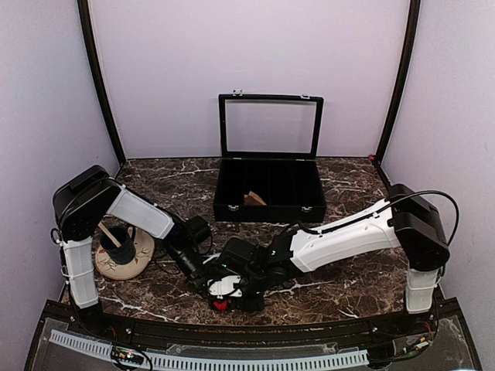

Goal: Roll the socks
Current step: Pick up the sock from the center of the board.

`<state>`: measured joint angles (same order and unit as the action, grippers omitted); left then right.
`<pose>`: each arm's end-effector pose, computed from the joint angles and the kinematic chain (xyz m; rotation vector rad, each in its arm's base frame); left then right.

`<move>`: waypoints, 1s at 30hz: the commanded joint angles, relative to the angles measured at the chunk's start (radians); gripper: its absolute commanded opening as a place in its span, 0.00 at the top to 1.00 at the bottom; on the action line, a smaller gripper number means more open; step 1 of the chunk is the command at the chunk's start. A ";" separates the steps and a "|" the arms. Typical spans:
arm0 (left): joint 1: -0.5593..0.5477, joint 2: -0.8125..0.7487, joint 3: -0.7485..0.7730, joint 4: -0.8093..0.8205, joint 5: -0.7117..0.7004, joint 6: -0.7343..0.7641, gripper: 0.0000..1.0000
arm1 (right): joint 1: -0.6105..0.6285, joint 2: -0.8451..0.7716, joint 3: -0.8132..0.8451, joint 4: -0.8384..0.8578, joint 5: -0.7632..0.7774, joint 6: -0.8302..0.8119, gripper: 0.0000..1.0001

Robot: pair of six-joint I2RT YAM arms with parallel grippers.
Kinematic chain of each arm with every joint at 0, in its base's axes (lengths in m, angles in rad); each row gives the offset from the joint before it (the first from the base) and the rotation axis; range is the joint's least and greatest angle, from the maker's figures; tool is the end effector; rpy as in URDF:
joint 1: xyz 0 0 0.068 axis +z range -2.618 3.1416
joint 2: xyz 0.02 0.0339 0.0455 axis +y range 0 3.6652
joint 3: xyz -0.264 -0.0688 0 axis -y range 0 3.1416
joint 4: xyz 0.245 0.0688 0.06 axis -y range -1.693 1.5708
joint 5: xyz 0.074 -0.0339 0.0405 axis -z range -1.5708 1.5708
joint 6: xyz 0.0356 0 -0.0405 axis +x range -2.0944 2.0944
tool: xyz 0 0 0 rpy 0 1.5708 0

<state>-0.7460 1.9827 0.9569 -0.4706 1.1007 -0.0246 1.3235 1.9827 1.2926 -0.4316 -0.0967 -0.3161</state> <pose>0.2066 -0.2342 0.0871 -0.9073 -2.2485 1.4122 0.0947 0.3890 0.1471 -2.0411 1.8635 0.4218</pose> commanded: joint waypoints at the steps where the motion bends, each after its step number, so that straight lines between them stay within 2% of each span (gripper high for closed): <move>1: 0.072 -0.074 -0.066 0.112 -0.206 -0.095 0.78 | -0.002 0.070 -0.045 -0.104 -0.142 0.081 0.98; 5: 0.121 -0.146 -0.110 0.194 -0.205 -0.157 0.71 | -0.014 0.053 -0.068 -0.097 -0.184 0.144 1.00; 12: 0.169 -0.268 -0.159 0.299 -0.208 -0.260 0.69 | -0.054 -0.003 -0.131 -0.030 -0.271 0.279 1.00; 20: 0.192 -0.372 -0.146 0.330 -0.388 -0.328 0.67 | -0.108 -0.097 -0.175 0.031 -0.346 0.420 1.00; 30: 0.215 -0.422 -0.049 0.320 -0.595 -0.365 0.67 | -0.219 -0.260 -0.132 0.029 -0.305 0.541 1.00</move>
<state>-0.5381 1.6157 0.8669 -0.1547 0.6163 -0.3679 1.1538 1.8050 1.1255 -0.3969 -0.4244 0.1596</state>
